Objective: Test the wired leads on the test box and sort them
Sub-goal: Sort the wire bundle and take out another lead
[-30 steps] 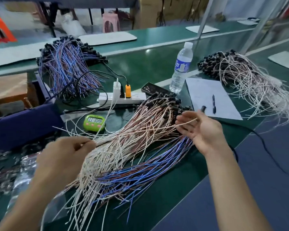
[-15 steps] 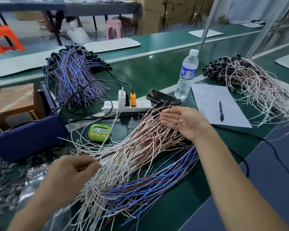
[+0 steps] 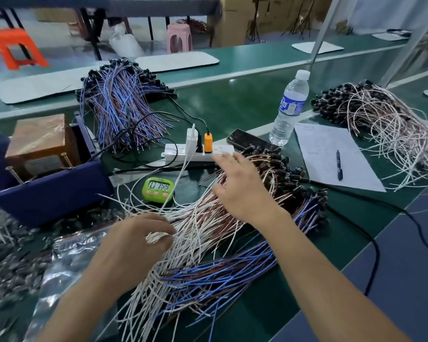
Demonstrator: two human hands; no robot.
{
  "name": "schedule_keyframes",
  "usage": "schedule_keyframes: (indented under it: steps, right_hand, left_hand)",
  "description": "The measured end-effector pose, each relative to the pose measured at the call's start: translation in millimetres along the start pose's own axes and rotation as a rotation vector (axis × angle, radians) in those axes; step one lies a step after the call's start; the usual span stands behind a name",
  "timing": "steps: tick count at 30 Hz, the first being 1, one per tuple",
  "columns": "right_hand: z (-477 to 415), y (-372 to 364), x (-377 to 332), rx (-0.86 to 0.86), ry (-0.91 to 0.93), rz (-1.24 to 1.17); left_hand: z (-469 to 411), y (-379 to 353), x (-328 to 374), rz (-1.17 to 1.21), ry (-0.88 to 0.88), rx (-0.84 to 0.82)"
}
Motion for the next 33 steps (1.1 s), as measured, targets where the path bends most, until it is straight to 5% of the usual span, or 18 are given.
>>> schedule_keyframes:
  steps: [5,10,19,29,33]
  right_hand:
    - [5.1,-30.2,3.0,-0.085,0.02,0.216]
    - [26.3,-21.3,-50.5,0.018,0.128,-0.145]
    - [62.7,-61.0,-187.3,-0.31,0.267,-0.476]
    - [94.2,-122.8,-297.6,-0.485,0.426,-0.144]
    - [103.2,-146.2,-333.7,-0.548,0.485,-0.065]
  left_hand:
    - [8.0,0.6,-13.5,0.057,0.054,0.067]
    - [20.6,29.1,-43.6,0.145,0.194,0.241]
    - [49.9,96.5,-71.3,0.252,0.254,0.557]
    - [162.3,143.3,-139.0,0.135,0.556,0.725]
    - [211.1,167.6,-155.1,-0.154,0.838,0.79]
Point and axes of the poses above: each hand's wrist, its own z-axis away from the middle knuckle, its own y-axis out of the back of the hand, x = y × z, the point moved 7 cm from there along -z, towards the middle knuckle, and after that the axes turned 12 degrees about -y, right-handed, at the moved point
